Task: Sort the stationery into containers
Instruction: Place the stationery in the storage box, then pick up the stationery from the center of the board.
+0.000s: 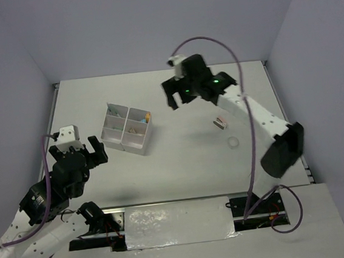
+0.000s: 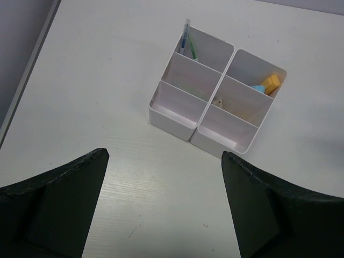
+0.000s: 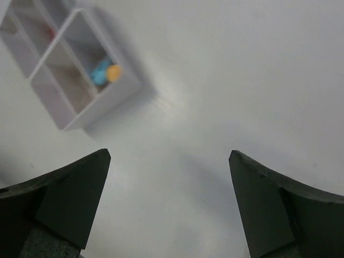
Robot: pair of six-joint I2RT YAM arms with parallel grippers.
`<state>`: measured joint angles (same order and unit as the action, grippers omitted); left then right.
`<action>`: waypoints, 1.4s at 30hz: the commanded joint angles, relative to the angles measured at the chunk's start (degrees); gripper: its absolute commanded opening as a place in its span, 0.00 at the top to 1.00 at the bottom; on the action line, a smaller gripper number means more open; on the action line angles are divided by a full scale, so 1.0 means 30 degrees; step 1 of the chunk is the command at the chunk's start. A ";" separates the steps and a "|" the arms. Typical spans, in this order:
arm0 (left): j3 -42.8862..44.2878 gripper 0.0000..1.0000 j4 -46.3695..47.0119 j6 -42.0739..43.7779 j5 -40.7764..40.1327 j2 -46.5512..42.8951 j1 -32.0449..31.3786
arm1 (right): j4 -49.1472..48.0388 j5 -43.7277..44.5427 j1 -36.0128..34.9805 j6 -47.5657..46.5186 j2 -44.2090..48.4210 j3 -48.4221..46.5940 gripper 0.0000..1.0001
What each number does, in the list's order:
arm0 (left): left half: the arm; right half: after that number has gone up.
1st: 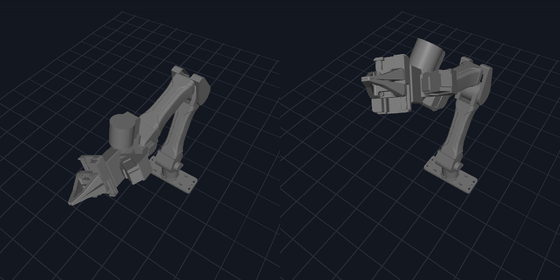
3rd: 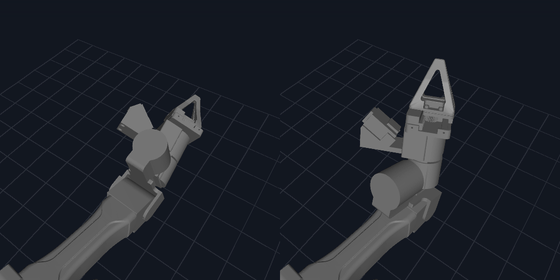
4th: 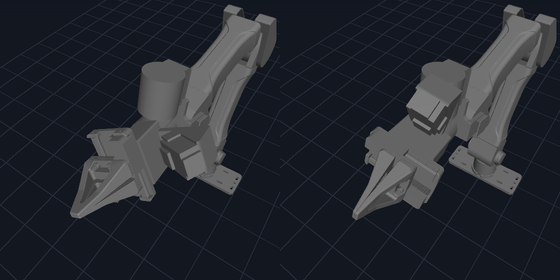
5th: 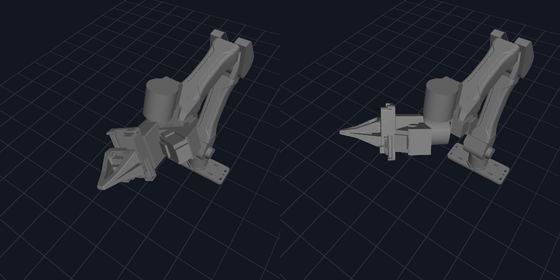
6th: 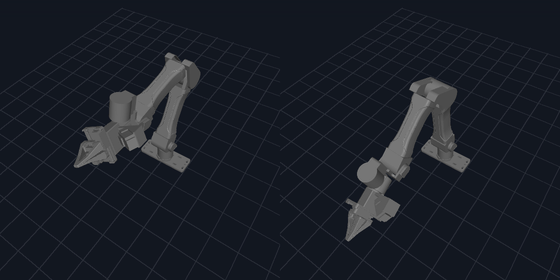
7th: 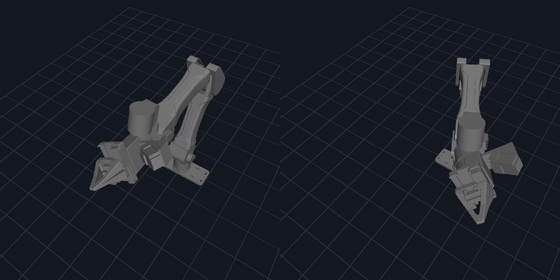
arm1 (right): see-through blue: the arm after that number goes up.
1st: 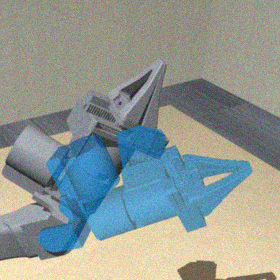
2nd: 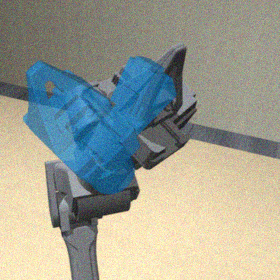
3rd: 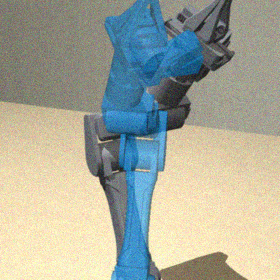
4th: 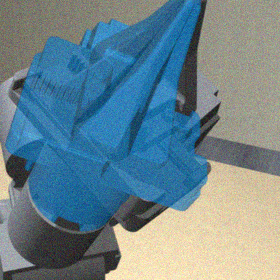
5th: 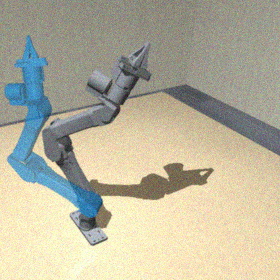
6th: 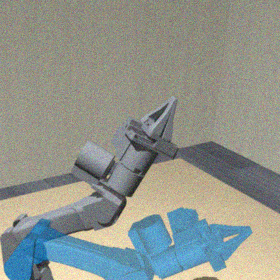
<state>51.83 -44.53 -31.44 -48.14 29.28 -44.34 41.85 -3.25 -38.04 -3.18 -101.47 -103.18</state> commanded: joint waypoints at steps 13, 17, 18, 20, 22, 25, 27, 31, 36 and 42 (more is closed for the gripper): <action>0.0008 0.01 0.0987 0.0724 0.0548 0.0260 0.0130 | -0.2259 0.4595 0.8132 0.8586 1.2287 1.8097 0.34; 0.0007 0.01 0.1075 0.0870 0.0841 0.0668 0.0130 | -0.2551 0.3866 0.9598 0.9667 1.2495 1.8950 0.37; 0.0036 0.01 0.1075 0.0871 0.0958 0.0816 0.0130 | -0.3219 0.3865 0.9981 0.9934 1.2553 1.9794 0.39; 0.0095 0.01 0.1046 0.0900 0.1046 0.1284 0.0130 | -0.3839 0.3661 1.1329 1.0433 1.2263 2.0560 0.41; 0.0095 0.01 0.1103 0.0988 0.1250 0.1519 0.0130 | -0.4626 0.3370 1.1829 1.0523 1.1359 2.1175 0.46; 0.0066 0.01 0.1250 0.1134 0.1515 0.1812 0.0130 | -0.5390 0.3480 1.1977 1.0376 1.0215 2.1209 0.53; 0.0037 0.01 0.1280 0.1106 0.1545 0.1842 0.0130 | -0.5714 0.3864 1.2239 1.0435 0.9687 2.1150 0.57; 0.0008 0.01 0.1222 0.1105 0.1516 0.1668 0.0130 | -0.6623 0.3192 1.2476 1.0171 0.8280 2.1062 0.60; 0.0007 0.01 0.1251 0.1135 0.1515 0.1637 0.0130 | -0.6479 0.2254 1.2534 0.9849 0.6698 2.0506 0.65; 0.0066 0.01 0.1192 0.1106 0.1515 0.1638 0.0130 | -0.5862 0.2227 1.2563 0.9323 0.6022 2.0271 0.95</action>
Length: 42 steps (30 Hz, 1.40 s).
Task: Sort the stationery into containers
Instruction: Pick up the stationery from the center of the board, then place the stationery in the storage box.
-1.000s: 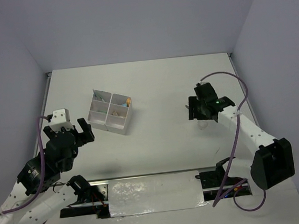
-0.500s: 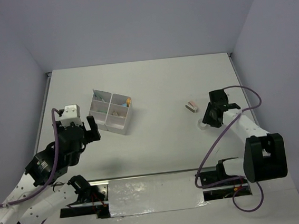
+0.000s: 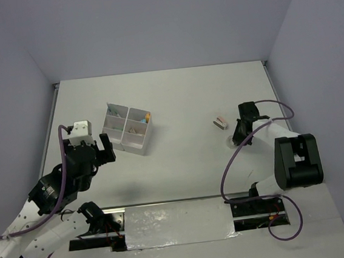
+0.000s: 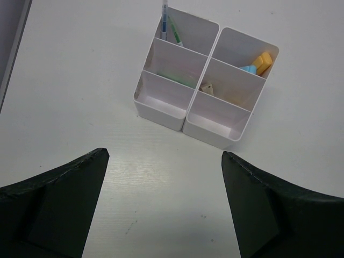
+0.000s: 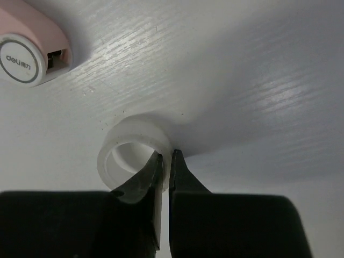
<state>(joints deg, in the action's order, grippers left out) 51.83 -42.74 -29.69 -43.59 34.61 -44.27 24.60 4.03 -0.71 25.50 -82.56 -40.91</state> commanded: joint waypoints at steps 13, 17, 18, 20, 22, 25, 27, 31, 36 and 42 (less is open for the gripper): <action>0.0124 0.01 0.8959 -0.8263 1.2739 0.3897 -0.0387 | -0.2837 0.0235 -1.1006 0.5062 0.8270 -0.0426 1.00; 0.1497 0.02 1.0380 -0.8209 1.2365 0.6593 -0.2319 | -0.2023 0.2462 -1.4436 0.5827 0.8305 -0.2357 1.00; 0.2139 0.03 1.0380 -0.7976 1.2189 0.7439 -0.2932 | -0.1815 0.2725 -1.5456 0.5798 0.8100 -0.2709 1.00; 0.2409 0.05 1.0787 -0.7915 1.1924 0.7973 -0.3288 | -0.1288 0.3779 -1.6224 0.5886 0.7717 -0.3412 1.00; 0.2351 0.08 1.0849 -0.8032 1.1749 0.8413 -0.3494 | -0.1431 0.3813 -1.6607 0.5886 0.7891 -0.3416 1.00; 0.2380 0.13 1.0148 -0.7915 1.0959 0.8823 -0.3553 | -0.2135 0.2994 -1.7045 0.5711 0.8536 -0.3181 1.00; 0.2380 0.21 1.0115 -0.7798 1.1014 0.9233 -0.3553 | -0.1874 0.3078 -1.7310 0.5535 0.8421 -0.3589 1.00; 0.2526 0.38 1.0176 -0.7740 1.1309 0.9878 -0.3612 | -0.1666 0.3636 -1.7780 0.5447 0.8156 -0.4060 1.00; 0.2761 0.46 0.9502 -0.7592 1.0519 1.0260 -0.3612 | -0.2076 0.3431 -1.8044 0.5388 0.8274 -0.3973 1.00; 0.2849 0.93 0.9384 -0.7301 1.0051 1.0085 -0.3612 | -0.2485 0.3023 -1.8103 0.5038 0.8011 -0.3945 0.98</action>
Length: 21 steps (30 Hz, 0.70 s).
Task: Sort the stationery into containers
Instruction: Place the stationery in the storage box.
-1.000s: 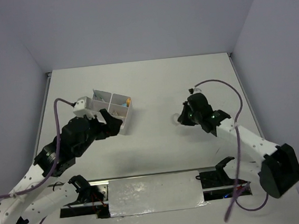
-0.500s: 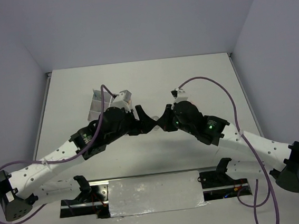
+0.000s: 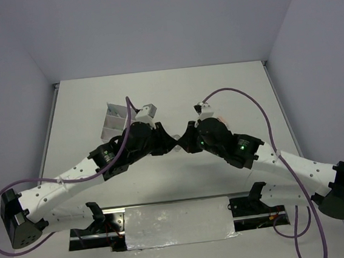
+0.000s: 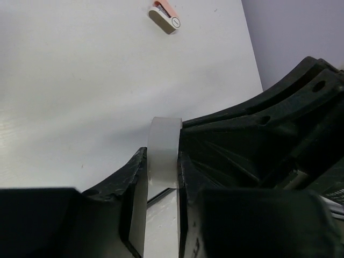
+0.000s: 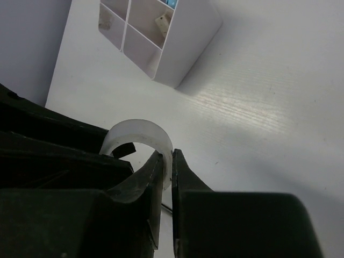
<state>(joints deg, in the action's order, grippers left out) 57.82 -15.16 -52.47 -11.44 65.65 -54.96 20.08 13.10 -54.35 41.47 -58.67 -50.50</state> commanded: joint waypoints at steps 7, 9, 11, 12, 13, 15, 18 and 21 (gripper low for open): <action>0.3048 1.00 -0.6188 -0.0524 -0.8820 -0.0611 0.0330 | 0.0477 0.2041 0.0359 0.0587 0.0541 0.0016 0.00; 0.3196 1.00 -0.8796 -0.1929 -1.0213 -0.0817 0.1615 | 0.1186 0.2661 0.0828 0.0677 0.1359 0.0279 0.00; 0.3080 1.00 -1.0670 -0.3245 -1.1442 -0.1022 0.3657 | 0.1832 0.3159 0.1093 0.0707 0.1977 0.0427 0.00; 0.2934 1.00 -1.0854 -0.3485 -1.1740 -0.1081 0.4425 | 0.2037 0.3191 0.1268 0.0649 0.2502 0.0514 0.00; 0.2614 1.00 -1.0914 -0.3661 -1.1830 -0.1169 0.5158 | 0.2097 0.3191 0.1299 0.0445 0.2711 0.0544 0.00; 0.2348 1.00 -1.0304 -0.3547 -1.1598 -0.1024 0.7385 | 0.2330 0.3162 0.1270 0.0297 0.3121 0.0428 0.00; 0.2346 1.00 -0.9889 -0.3837 -1.1361 -0.0030 0.9205 | 0.2711 0.3016 0.1270 -0.0084 0.3240 0.0427 0.00; 0.2493 1.00 -0.8958 -0.4425 -1.1918 0.1811 0.9997 | 0.2859 0.2724 0.1270 -0.0464 0.3181 0.0485 0.00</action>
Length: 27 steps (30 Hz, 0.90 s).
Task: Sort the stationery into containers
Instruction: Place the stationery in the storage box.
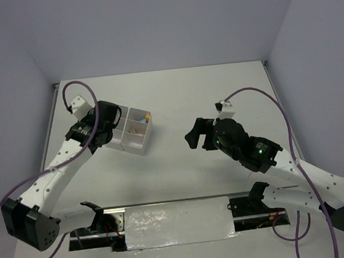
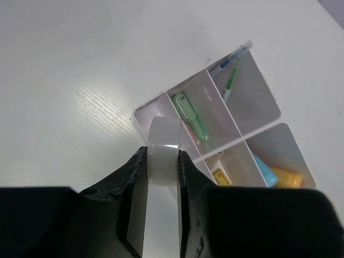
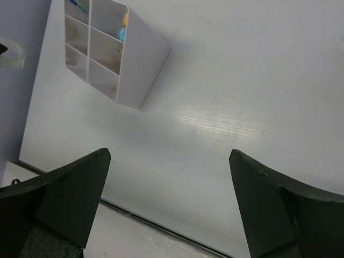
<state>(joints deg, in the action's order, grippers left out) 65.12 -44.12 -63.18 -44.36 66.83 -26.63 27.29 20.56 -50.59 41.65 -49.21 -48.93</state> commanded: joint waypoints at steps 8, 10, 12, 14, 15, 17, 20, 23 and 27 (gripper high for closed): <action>0.0120 1.00 0.0734 -0.3312 -0.0770 0.4090 0.1055 | 0.0572 0.0326 0.0046 -0.1109 -0.0149 0.0108 0.00; -0.0579 1.00 0.1372 -0.3375 -0.0829 0.3975 0.1055 | 0.0369 0.0326 0.0046 -0.1255 -0.0178 0.0224 0.00; -0.1138 1.00 0.2630 -0.3230 -0.0683 0.3741 0.1114 | 0.0046 0.0005 0.0046 -0.1372 -0.0266 0.0370 0.00; -0.1988 1.00 0.3743 -0.2994 -0.0333 0.3418 0.1201 | -0.0190 -0.0259 0.0075 -0.1607 -0.0586 0.0313 0.00; -0.2165 0.98 0.3807 -0.3081 -0.0244 0.3359 0.1231 | -0.0161 -0.0260 0.0047 -0.1636 -0.0734 0.0226 0.00; -0.2459 0.93 0.3808 -0.3549 -0.0155 0.3446 0.1289 | -0.0014 -0.0202 0.0046 -0.1725 -0.1056 0.0137 0.00; -0.2723 0.84 0.4012 -0.3696 -0.0097 0.3739 0.1377 | -0.0101 -0.0201 0.0075 -0.1812 -0.1087 0.0166 0.00; -0.2869 0.75 0.4363 -0.3580 0.0020 0.3915 0.1436 | -0.0248 -0.0260 0.0046 -0.1871 -0.1028 0.0254 0.00; -0.3366 0.66 0.5388 -0.3083 0.0342 0.3945 0.1699 | -0.0190 -0.0348 0.0046 -0.1988 -0.1116 0.0137 0.00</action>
<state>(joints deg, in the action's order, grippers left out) 56.16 -31.38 -72.38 -43.42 78.72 -22.20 28.51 19.27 -50.59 36.56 -52.82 -48.34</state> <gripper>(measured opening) 0.345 0.996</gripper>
